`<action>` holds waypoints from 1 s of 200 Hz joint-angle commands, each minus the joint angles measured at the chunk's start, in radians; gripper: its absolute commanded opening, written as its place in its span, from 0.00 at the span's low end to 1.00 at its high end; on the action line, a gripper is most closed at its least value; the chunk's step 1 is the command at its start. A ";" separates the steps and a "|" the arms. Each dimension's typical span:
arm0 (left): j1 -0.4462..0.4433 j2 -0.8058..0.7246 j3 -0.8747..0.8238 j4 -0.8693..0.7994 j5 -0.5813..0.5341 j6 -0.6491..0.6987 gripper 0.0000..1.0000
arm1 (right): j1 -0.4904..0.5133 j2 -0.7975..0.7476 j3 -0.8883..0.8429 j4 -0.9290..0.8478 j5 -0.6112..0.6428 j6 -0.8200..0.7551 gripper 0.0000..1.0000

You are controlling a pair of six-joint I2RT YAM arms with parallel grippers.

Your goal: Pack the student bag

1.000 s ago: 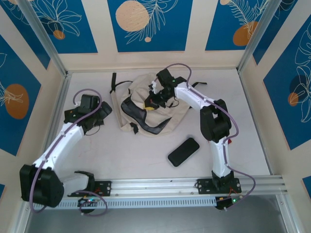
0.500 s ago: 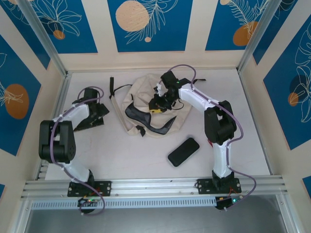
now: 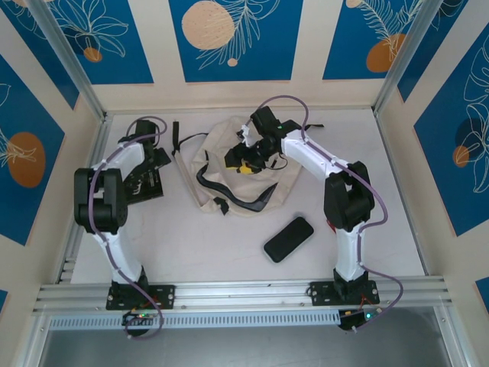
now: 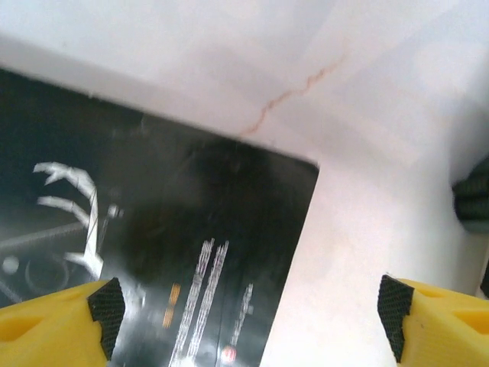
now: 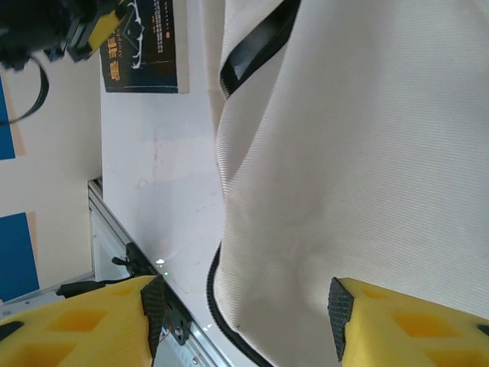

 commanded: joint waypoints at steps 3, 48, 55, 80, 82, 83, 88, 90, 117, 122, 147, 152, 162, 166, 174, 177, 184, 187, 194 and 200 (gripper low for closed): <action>0.022 0.098 0.104 -0.098 -0.048 0.054 0.83 | 0.017 -0.023 0.027 -0.003 -0.011 0.008 0.61; 0.021 0.204 0.201 -0.173 -0.025 0.078 0.72 | 0.032 -0.008 0.048 -0.009 -0.007 0.020 0.61; 0.019 0.200 0.183 -0.165 -0.013 0.078 0.70 | 0.031 -0.005 0.051 -0.011 -0.006 0.019 0.61; 0.015 0.166 0.095 -0.131 0.050 0.074 0.59 | 0.032 0.005 0.060 -0.018 -0.001 0.024 0.60; 0.015 0.162 0.089 -0.130 0.055 0.073 0.58 | 0.031 0.004 0.060 -0.017 0.001 0.025 0.59; 0.014 0.160 0.086 -0.130 0.058 0.072 0.58 | 0.031 0.005 0.060 -0.018 0.001 0.025 0.59; 0.011 0.151 0.066 -0.128 0.069 0.071 0.57 | 0.030 0.006 0.061 -0.018 0.002 0.026 0.59; 0.010 0.148 0.059 -0.127 0.074 0.070 0.57 | 0.030 0.007 0.061 -0.017 0.001 0.027 0.59; -0.013 0.084 -0.063 -0.090 0.124 0.044 0.53 | 0.029 0.019 0.068 -0.018 0.003 0.037 0.57; -0.021 0.071 -0.086 -0.082 0.127 0.038 0.53 | 0.029 0.020 0.067 -0.018 0.005 0.039 0.57; -0.053 0.003 -0.191 -0.066 0.159 0.017 0.53 | 0.029 0.023 0.067 -0.016 0.004 0.043 0.56; -0.062 -0.014 -0.216 -0.061 0.164 0.011 0.53 | 0.029 0.022 0.066 -0.015 0.003 0.042 0.56; -0.082 -0.054 -0.265 -0.048 0.174 0.001 0.53 | 0.028 0.020 0.063 -0.016 0.008 0.043 0.56; -0.089 -0.070 -0.286 -0.044 0.174 -0.004 0.53 | 0.027 0.020 0.062 -0.016 0.009 0.044 0.56; -0.108 -0.102 -0.320 -0.044 0.175 -0.014 0.54 | 0.026 0.019 0.059 -0.014 0.013 0.044 0.56; -0.115 -0.114 -0.332 -0.043 0.176 -0.017 0.54 | 0.026 0.018 0.058 -0.014 0.014 0.045 0.56; -0.135 -0.141 -0.362 -0.034 0.183 -0.025 0.54 | 0.024 0.017 0.054 -0.011 0.016 0.048 0.56; -0.144 -0.152 -0.376 -0.030 0.184 -0.028 0.55 | 0.024 0.016 0.052 -0.012 0.017 0.049 0.56; -0.163 -0.174 -0.403 -0.027 0.189 -0.036 0.55 | 0.022 0.014 0.048 -0.007 0.017 0.051 0.56; -0.183 -0.191 -0.421 -0.026 0.192 -0.041 0.55 | 0.020 0.012 0.045 -0.005 0.017 0.054 0.56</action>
